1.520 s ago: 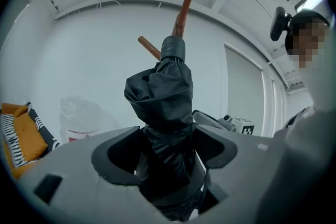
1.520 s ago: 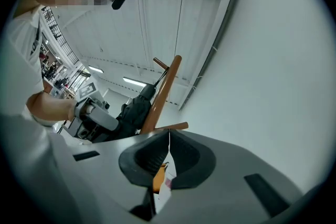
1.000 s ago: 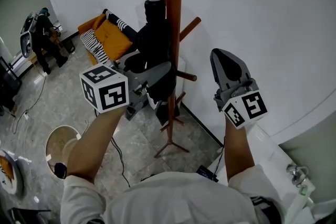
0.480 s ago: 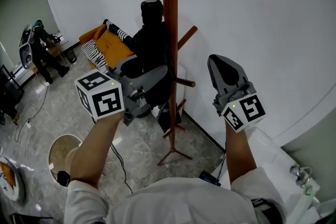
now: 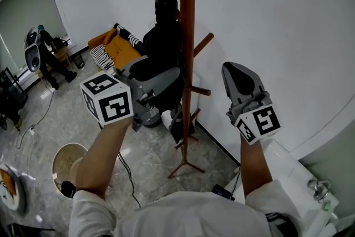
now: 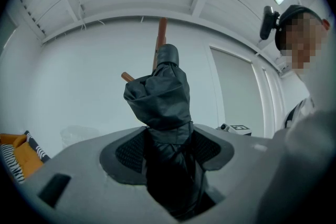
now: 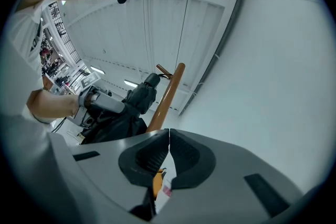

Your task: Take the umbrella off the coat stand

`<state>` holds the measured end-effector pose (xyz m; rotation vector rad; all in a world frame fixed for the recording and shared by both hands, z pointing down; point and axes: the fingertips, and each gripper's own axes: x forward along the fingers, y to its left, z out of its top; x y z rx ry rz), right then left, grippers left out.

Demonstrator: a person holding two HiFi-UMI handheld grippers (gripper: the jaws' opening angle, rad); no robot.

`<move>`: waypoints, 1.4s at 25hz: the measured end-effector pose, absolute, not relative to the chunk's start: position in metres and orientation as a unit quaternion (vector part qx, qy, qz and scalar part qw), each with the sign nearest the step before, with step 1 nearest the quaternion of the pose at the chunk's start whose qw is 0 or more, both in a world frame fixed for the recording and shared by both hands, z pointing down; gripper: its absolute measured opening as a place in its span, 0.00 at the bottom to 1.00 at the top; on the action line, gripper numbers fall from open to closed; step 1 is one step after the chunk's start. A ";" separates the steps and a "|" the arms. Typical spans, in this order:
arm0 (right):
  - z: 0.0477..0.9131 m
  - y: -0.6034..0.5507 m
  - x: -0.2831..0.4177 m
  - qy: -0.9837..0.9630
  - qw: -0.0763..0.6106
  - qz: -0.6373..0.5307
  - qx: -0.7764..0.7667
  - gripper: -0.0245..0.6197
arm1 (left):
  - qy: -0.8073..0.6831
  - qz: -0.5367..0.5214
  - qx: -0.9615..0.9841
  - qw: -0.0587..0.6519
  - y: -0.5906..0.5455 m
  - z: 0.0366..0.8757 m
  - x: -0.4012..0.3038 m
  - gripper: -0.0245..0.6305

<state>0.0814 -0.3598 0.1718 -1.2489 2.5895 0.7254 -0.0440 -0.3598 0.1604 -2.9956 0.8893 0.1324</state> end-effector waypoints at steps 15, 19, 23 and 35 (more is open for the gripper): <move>0.176 -0.349 0.083 0.870 0.096 0.250 -0.413 0.06 | 0.295 0.053 -0.953 0.044 -0.349 0.134 -0.046 0.44; 0.165 -0.354 0.074 0.871 0.098 0.252 -0.411 0.06 | 0.301 0.056 -0.951 0.049 -0.354 0.119 -0.057 0.44; 0.155 -0.355 0.061 0.872 0.099 0.255 -0.405 0.06 | 0.304 0.059 -0.949 0.057 -0.357 0.104 -0.071 0.44; 0.147 -0.348 0.043 0.879 0.109 0.253 -0.390 0.06 | 0.325 0.058 -0.940 0.080 -0.354 0.087 -0.091 0.44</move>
